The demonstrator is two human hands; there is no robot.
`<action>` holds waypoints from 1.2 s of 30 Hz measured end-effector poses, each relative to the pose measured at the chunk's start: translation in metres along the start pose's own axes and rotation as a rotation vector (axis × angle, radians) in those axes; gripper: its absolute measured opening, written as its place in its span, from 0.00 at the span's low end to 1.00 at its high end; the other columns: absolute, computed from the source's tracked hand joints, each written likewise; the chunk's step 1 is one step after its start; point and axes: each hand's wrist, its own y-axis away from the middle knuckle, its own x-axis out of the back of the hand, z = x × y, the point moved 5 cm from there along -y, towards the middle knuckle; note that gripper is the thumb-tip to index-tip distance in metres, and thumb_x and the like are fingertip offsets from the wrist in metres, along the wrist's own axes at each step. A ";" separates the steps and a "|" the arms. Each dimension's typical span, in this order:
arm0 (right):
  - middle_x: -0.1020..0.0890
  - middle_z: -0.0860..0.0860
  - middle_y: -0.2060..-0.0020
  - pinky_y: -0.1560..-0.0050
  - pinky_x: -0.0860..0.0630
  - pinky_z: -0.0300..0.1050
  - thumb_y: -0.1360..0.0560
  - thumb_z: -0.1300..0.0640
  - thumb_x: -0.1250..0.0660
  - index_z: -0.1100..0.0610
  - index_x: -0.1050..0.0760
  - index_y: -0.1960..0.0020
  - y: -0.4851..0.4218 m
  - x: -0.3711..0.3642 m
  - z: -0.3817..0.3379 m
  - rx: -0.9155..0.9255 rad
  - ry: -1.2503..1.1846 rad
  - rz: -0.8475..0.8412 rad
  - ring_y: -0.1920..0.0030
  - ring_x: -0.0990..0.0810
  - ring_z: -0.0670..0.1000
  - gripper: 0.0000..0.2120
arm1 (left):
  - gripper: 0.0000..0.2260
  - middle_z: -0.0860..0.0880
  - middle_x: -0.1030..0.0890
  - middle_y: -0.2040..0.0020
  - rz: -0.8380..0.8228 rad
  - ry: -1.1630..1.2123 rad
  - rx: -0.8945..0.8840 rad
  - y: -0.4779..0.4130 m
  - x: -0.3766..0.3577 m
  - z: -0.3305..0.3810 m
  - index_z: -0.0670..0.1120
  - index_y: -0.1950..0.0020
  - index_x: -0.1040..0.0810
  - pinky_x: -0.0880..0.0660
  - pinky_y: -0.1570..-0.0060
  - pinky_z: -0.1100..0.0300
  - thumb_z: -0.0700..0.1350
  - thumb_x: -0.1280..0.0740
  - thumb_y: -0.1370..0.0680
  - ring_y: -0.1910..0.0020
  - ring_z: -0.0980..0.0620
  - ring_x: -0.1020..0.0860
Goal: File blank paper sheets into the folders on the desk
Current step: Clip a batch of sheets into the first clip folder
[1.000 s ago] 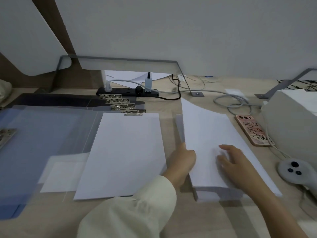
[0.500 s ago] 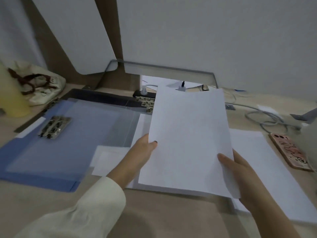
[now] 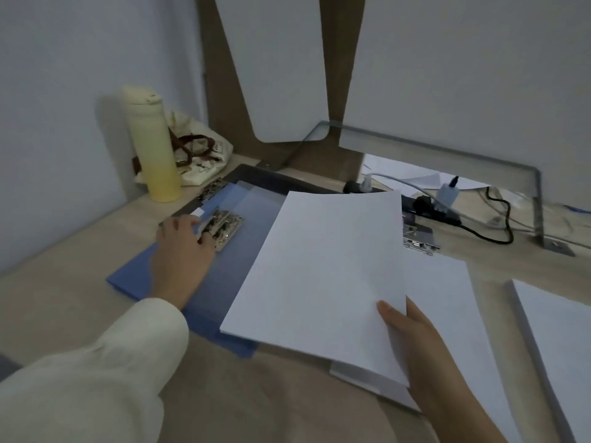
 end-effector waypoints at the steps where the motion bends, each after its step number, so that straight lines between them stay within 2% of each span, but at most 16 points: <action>1: 0.18 0.51 0.45 0.41 0.27 0.50 0.22 0.62 0.41 0.54 0.26 0.39 -0.004 -0.009 0.003 -0.011 -0.002 -0.011 0.44 0.20 0.53 0.14 | 0.16 0.41 0.31 0.35 -0.062 -0.030 0.053 -0.008 -0.001 -0.011 0.43 0.35 0.31 0.32 0.44 0.48 0.46 0.40 0.21 0.36 0.41 0.32; 4: 0.18 0.50 0.45 0.37 0.29 0.52 0.22 0.62 0.40 0.53 0.26 0.39 -0.015 -0.031 0.013 -0.052 0.015 -0.033 0.43 0.21 0.53 0.14 | 0.15 0.45 0.27 0.42 -0.316 -0.029 0.170 -0.020 -0.013 -0.025 0.44 0.39 0.33 0.31 0.41 0.49 0.51 0.43 0.20 0.40 0.42 0.28; 7: 0.17 0.50 0.46 0.44 0.25 0.50 0.23 0.61 0.40 0.53 0.26 0.39 -0.023 -0.044 0.021 -0.089 0.033 -0.035 0.45 0.20 0.53 0.13 | 0.13 0.48 0.29 0.51 -0.363 -0.057 0.142 -0.027 -0.019 -0.024 0.45 0.43 0.36 0.30 0.45 0.51 0.54 0.44 0.20 0.47 0.44 0.26; 10: 0.17 0.52 0.48 0.51 0.25 0.48 0.23 0.61 0.41 0.55 0.26 0.39 -0.028 -0.047 0.026 -0.131 0.030 -0.005 0.47 0.20 0.55 0.14 | 0.12 0.47 0.24 0.60 -0.357 0.184 0.170 -0.029 -0.021 -0.026 0.42 0.48 0.32 0.27 0.49 0.52 0.52 0.42 0.20 0.58 0.48 0.24; 12: 0.17 0.54 0.48 0.54 0.25 0.49 0.23 0.62 0.40 0.58 0.26 0.39 -0.029 -0.045 0.026 -0.159 0.029 0.009 0.49 0.20 0.56 0.14 | 0.12 0.46 0.22 0.64 -0.394 0.343 0.237 -0.026 -0.021 -0.028 0.42 0.54 0.27 0.26 0.58 0.58 0.50 0.41 0.20 0.66 0.52 0.24; 15: 0.16 0.55 0.51 0.60 0.26 0.48 0.24 0.62 0.40 0.59 0.25 0.40 -0.027 -0.039 0.025 -0.187 0.035 0.024 0.52 0.19 0.56 0.13 | 0.12 0.44 0.20 0.65 -0.521 0.549 0.355 -0.017 -0.021 -0.031 0.41 0.49 0.24 0.24 0.70 0.64 0.49 0.40 0.20 0.70 0.52 0.22; 17: 0.15 0.54 0.53 0.59 0.26 0.47 0.24 0.62 0.39 0.58 0.24 0.40 -0.024 -0.035 0.026 -0.189 0.039 0.019 0.52 0.18 0.56 0.13 | 0.11 0.44 0.16 0.64 -0.659 0.728 0.418 -0.010 -0.025 -0.034 0.40 0.48 0.22 0.21 0.69 0.65 0.46 0.40 0.20 0.69 0.53 0.18; 19: 0.15 0.53 0.51 0.55 0.25 0.49 0.25 0.61 0.38 0.57 0.24 0.40 -0.024 -0.031 0.029 -0.186 0.057 0.018 0.50 0.18 0.56 0.14 | 0.09 0.45 0.15 0.60 -0.748 0.823 0.420 -0.004 -0.028 -0.036 0.42 0.50 0.23 0.19 0.65 0.62 0.44 0.41 0.19 0.63 0.54 0.16; 22: 0.16 0.53 0.50 0.54 0.25 0.49 0.25 0.59 0.38 0.56 0.24 0.40 -0.024 -0.026 0.032 -0.187 0.104 0.018 0.48 0.19 0.57 0.14 | 0.10 0.46 0.14 0.62 -0.716 0.860 0.424 -0.002 -0.031 -0.038 0.36 0.47 0.24 0.19 0.63 0.64 0.40 0.42 0.19 0.63 0.54 0.16; 24: 0.15 0.52 0.51 0.54 0.25 0.50 0.25 0.58 0.37 0.55 0.23 0.41 -0.024 -0.026 0.032 -0.185 0.129 0.008 0.49 0.18 0.57 0.13 | 0.10 0.47 0.15 0.64 -0.702 0.862 0.437 -0.002 -0.033 -0.038 0.35 0.45 0.25 0.20 0.64 0.65 0.39 0.42 0.20 0.65 0.55 0.16; 27: 0.14 0.50 0.54 0.56 0.26 0.47 0.24 0.59 0.38 0.54 0.23 0.44 -0.024 -0.024 0.030 -0.165 0.148 0.014 0.50 0.18 0.55 0.11 | 0.11 0.46 0.14 0.62 -0.740 0.861 0.468 -0.001 -0.031 -0.040 0.36 0.44 0.24 0.19 0.61 0.63 0.41 0.40 0.20 0.63 0.54 0.16; 30: 0.15 0.52 0.50 0.48 0.26 0.50 0.25 0.60 0.37 0.55 0.22 0.42 -0.024 -0.019 0.030 -0.152 0.186 0.011 0.48 0.19 0.56 0.12 | 0.11 0.44 0.14 0.58 -0.844 0.832 0.475 0.000 -0.020 -0.036 0.40 0.47 0.21 0.19 0.61 0.61 0.44 0.39 0.21 0.61 0.53 0.15; 32: 0.16 0.53 0.48 0.45 0.26 0.52 0.25 0.60 0.37 0.55 0.23 0.41 -0.025 -0.016 0.032 -0.151 0.201 0.011 0.46 0.19 0.57 0.13 | 0.12 0.44 0.14 0.57 -0.909 0.746 0.420 -0.002 -0.012 -0.031 0.40 0.50 0.20 0.19 0.63 0.62 0.46 0.40 0.21 0.61 0.52 0.15; 36: 0.16 0.53 0.48 0.41 0.27 0.54 0.25 0.60 0.38 0.54 0.23 0.41 -0.026 -0.015 0.034 -0.150 0.213 0.010 0.45 0.20 0.57 0.14 | 0.12 0.43 0.15 0.55 -0.941 0.663 0.347 -0.010 -0.010 -0.026 0.39 0.49 0.22 0.19 0.60 0.62 0.45 0.40 0.21 0.57 0.51 0.16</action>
